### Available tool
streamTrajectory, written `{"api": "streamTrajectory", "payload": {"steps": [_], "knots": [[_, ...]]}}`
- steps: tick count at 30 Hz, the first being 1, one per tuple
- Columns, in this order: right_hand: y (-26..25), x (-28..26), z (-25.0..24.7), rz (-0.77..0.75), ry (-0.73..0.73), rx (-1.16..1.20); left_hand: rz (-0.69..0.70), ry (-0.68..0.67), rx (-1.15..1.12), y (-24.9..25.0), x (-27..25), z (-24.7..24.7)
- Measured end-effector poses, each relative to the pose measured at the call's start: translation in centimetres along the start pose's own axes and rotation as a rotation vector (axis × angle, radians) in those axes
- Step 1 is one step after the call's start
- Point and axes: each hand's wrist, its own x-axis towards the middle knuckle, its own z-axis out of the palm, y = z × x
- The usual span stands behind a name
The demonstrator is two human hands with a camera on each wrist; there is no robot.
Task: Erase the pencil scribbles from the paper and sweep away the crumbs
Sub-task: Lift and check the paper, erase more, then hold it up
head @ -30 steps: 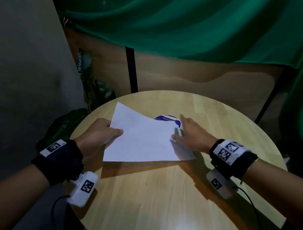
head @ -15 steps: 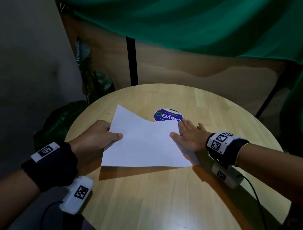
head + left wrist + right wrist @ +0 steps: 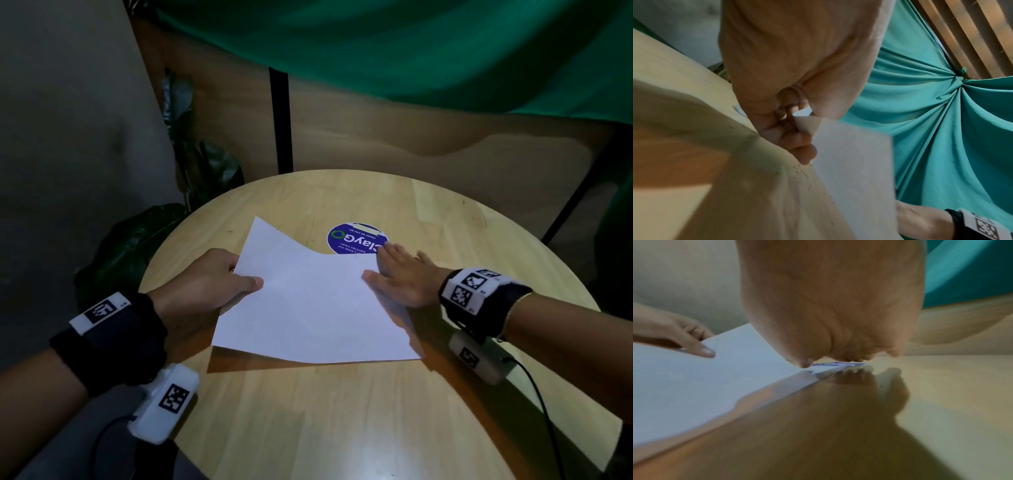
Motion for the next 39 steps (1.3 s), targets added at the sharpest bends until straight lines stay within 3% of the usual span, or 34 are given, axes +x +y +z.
{"api": "streamTrajectory", "payload": {"steps": [4,9,12,15,19,24,27,30,33,39], "knots": [[0.8,-1.0,-1.1,-0.134,0.105,0.105,-0.039,-0.037,0.029,-0.3,0.0,-0.2],[-1.8,-3.0,-0.9,-0.206,0.048,0.108,-0.11,-0.128,0.292,-0.9,-0.1,-0.6],[-2.6,-3.4,-0.5,-0.197,0.029,-0.007,-0.056,0.057,0.456,0.1,0.0,-2.0],[-2.2,-3.3,-1.1,-0.219,-0.02,0.024,0.07,0.237,0.586,0.7,1.3,-3.4],[-2.2,-2.9,-2.6,-0.209,-0.079,-0.112,0.008,0.069,0.755,-0.9,4.7,-4.1],[-2.7,-1.7,-3.3,-0.291,-0.104,-0.034,0.027,0.14,0.695,-1.0,5.2,-3.1],[-3.0,-1.4,-2.7,-0.332,-0.047,0.078,0.12,0.151,0.541,0.7,4.4,-2.6],[-3.1,-1.1,-1.9,-0.308,0.012,0.172,0.291,-0.089,0.318,4.0,3.5,-0.7],[-3.2,-1.2,-1.4,-0.275,-0.045,0.133,0.427,-0.296,0.378,6.6,4.5,2.4],[-3.1,-1.7,-1.0,-0.223,-0.125,0.104,0.463,-0.204,0.477,7.9,8.9,5.2]]}}
